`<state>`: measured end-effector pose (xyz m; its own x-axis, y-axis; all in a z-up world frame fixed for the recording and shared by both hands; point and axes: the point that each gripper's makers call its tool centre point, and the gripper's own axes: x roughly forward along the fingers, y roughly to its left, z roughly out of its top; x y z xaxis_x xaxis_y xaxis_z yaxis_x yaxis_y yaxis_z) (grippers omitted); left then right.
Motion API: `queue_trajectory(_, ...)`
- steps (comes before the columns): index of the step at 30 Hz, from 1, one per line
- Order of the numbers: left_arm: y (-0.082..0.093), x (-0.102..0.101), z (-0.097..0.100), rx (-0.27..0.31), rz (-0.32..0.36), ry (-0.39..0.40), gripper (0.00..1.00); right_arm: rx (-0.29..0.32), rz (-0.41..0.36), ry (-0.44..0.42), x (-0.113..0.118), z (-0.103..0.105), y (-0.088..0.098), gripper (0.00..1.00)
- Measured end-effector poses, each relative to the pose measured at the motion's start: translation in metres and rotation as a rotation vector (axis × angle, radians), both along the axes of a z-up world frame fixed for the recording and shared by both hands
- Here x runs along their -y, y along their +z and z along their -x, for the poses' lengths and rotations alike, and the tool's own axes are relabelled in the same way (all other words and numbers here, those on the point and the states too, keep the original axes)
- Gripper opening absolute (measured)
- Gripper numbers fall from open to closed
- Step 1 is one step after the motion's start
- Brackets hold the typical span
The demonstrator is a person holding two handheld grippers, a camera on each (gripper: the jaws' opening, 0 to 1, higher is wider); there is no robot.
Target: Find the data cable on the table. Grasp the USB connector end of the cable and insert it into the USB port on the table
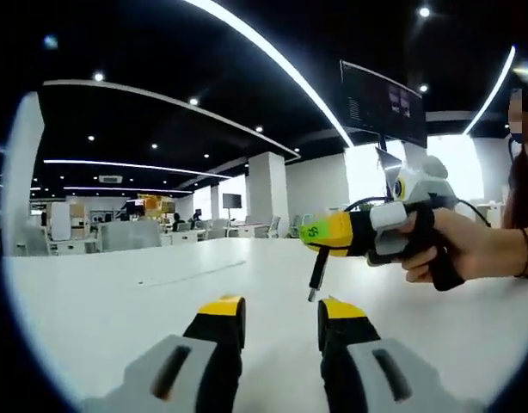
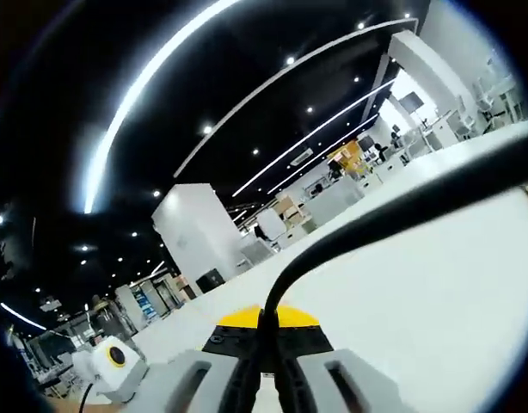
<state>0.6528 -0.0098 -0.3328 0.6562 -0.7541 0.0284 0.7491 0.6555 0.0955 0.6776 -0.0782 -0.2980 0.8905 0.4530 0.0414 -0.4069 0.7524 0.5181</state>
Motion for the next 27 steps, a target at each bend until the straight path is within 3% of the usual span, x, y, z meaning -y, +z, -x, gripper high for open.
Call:
queue_trajectory(8, -0.005, 0.012, -0.029, 0.020, -0.063, -0.013, 0.34, 0.004, 0.108, -0.043, 0.015, -0.022, 0.002, 0.05)
queue_trajectory(13, -0.011, 0.022, -0.038, 0.008, -0.094, -0.022, 0.34, -0.001, 0.119, -0.057, 0.025, -0.035, 0.004, 0.05)
queue_trajectory(27, -0.005, 0.029, -0.090, 0.019, -0.050, 0.067, 0.49, -0.044, 0.168, -0.102, 0.052, -0.071, -0.009, 0.05)
